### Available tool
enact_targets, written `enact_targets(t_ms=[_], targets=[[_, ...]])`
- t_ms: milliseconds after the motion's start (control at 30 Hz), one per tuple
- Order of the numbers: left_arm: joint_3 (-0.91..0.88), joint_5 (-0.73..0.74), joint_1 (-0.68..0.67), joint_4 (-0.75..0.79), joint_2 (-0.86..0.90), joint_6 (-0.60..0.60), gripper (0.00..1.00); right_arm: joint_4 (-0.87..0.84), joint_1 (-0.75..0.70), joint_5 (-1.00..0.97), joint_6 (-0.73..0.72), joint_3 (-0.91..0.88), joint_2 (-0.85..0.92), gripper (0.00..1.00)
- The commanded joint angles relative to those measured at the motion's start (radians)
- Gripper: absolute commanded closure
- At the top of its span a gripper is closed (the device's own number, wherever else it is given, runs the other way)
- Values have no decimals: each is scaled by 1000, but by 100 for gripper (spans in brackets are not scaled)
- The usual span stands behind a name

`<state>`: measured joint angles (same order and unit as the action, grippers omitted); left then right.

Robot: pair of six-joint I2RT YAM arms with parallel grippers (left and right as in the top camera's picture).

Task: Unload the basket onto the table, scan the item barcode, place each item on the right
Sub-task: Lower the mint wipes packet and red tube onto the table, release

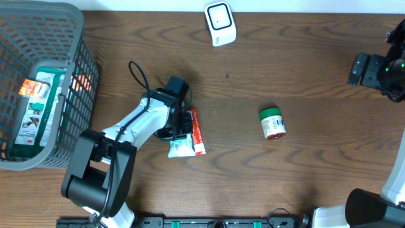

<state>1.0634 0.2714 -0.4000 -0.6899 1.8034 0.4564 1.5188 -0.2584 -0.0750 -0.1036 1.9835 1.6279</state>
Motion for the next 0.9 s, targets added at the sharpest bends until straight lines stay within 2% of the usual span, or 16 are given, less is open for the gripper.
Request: enact_targets(t_ms=[0,200,300,367,400,633,767,867], targets=[[-16,-10,1,11,-41,-38,93,0,-3,1,-15,11,3,1],[-7,-52,2,20,-283,-37,85,0,-3,1,-15,11,3,1],[-7,-50,2,-5,-350,-32,85,0,-3,1,-15,11,3,1],[-8,-50,2,-34,-358,-29,89,0,-3,1,-15,11,3,1],[-10,-50,2,-43,-353,-29,92,0,-3,1,-15,11,3,1],[-28,-56,24,-44,-237,-35,93,0,-3,1,-15,11,3,1],[-28,-143,51,-46,-140,-34,93,0,-3,1,-15,11,3,1],[-28,-156,53,-41,-67,-34,93,0,-3,1,-15,11,3,1]])
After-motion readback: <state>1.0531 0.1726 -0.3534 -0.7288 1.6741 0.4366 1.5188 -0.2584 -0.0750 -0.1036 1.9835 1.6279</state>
